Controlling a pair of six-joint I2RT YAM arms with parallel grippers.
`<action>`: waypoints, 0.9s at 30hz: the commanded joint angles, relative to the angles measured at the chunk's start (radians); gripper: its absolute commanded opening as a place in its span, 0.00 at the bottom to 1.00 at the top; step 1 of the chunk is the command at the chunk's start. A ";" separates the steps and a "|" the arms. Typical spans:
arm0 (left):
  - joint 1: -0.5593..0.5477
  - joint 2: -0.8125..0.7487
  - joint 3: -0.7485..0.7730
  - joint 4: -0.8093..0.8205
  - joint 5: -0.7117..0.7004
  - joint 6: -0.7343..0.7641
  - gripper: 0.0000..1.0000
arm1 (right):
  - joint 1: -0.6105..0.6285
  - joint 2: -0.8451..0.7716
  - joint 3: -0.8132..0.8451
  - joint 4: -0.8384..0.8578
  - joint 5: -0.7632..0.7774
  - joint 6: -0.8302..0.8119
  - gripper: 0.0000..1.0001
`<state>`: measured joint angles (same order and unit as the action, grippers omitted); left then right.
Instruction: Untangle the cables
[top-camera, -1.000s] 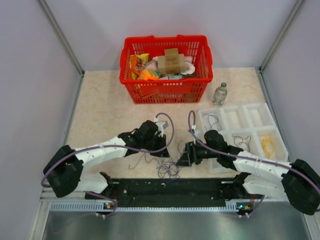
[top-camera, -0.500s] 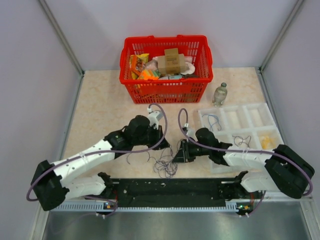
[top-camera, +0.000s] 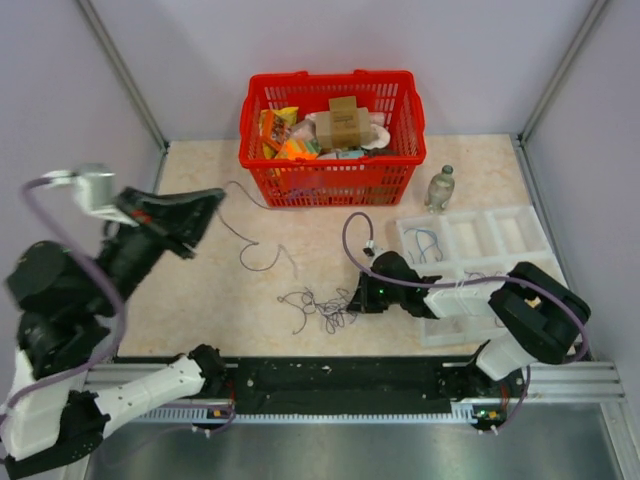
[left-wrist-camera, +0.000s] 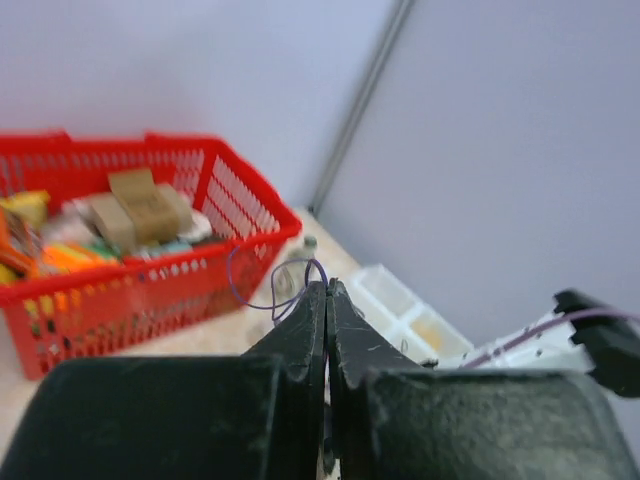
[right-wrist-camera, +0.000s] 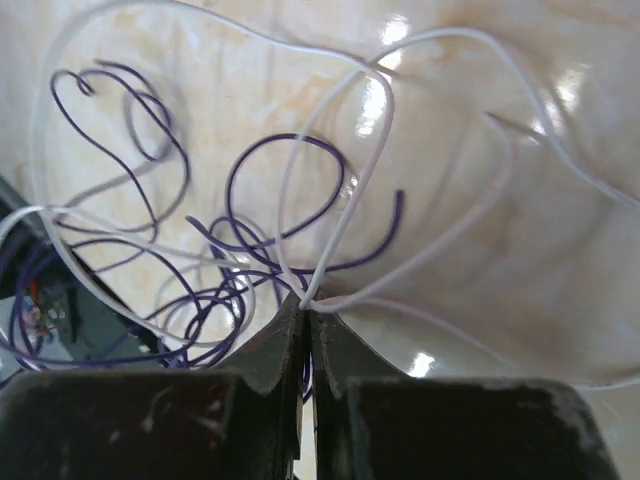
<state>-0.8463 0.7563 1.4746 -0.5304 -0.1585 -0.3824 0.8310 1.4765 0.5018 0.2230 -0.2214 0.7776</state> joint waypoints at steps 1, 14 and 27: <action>-0.004 0.020 0.223 -0.130 -0.156 0.171 0.00 | 0.014 0.057 0.079 0.009 0.057 -0.027 0.00; -0.004 0.189 0.354 -0.223 -0.191 0.063 0.00 | 0.017 -0.332 0.296 -0.420 0.146 -0.423 0.99; -0.004 0.156 0.147 -0.212 0.028 -0.179 0.00 | 0.020 -0.357 0.727 -0.312 -0.243 -0.658 0.99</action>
<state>-0.8463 0.9421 1.6501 -0.8120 -0.2417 -0.4683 0.8379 1.0798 1.1675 -0.1661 -0.3115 0.1604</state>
